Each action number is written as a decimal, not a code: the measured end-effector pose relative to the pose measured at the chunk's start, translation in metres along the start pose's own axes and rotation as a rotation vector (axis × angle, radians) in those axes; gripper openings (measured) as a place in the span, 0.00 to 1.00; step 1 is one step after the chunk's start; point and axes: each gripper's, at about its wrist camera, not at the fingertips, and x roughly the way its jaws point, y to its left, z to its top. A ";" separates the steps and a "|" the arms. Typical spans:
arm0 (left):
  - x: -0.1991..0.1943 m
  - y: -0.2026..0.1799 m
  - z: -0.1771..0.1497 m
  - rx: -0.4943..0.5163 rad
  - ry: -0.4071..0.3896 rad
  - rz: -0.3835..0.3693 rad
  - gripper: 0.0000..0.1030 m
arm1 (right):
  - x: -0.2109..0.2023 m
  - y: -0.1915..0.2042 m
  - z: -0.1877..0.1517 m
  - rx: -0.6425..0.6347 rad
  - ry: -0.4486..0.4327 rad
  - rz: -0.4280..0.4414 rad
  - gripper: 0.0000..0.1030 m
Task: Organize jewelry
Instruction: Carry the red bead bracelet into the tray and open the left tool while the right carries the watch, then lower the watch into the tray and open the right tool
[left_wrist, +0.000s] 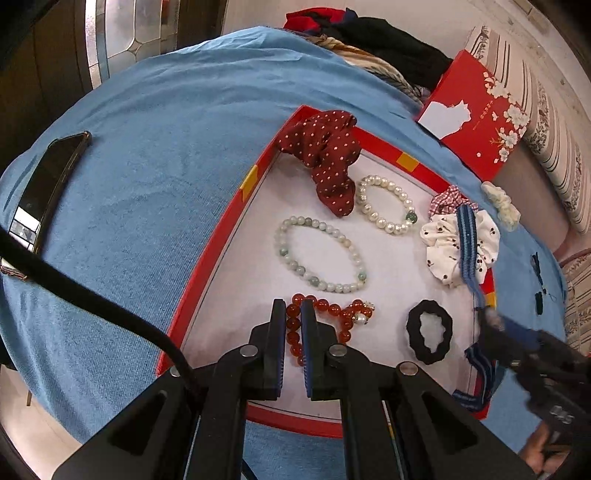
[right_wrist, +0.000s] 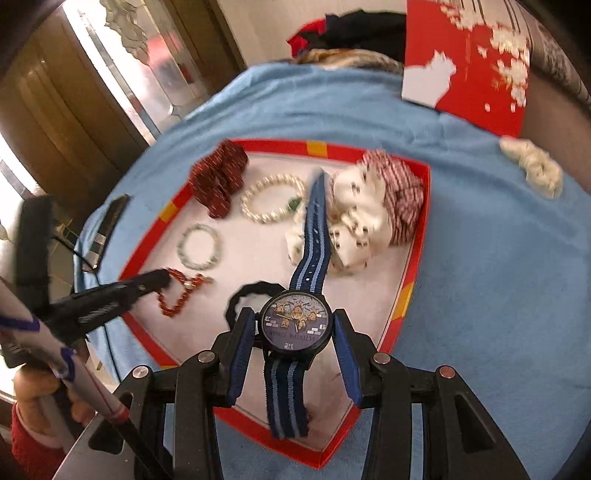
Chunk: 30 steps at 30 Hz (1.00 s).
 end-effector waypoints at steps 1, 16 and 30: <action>-0.002 0.000 -0.001 0.001 -0.007 -0.001 0.07 | 0.004 -0.002 -0.002 0.009 0.010 -0.002 0.45; -0.067 -0.011 -0.018 -0.024 -0.177 0.019 0.16 | 0.019 0.010 -0.013 -0.186 0.036 -0.082 0.45; -0.065 -0.015 -0.036 -0.062 -0.167 -0.023 0.16 | 0.038 0.053 -0.006 -0.551 0.064 -0.174 0.45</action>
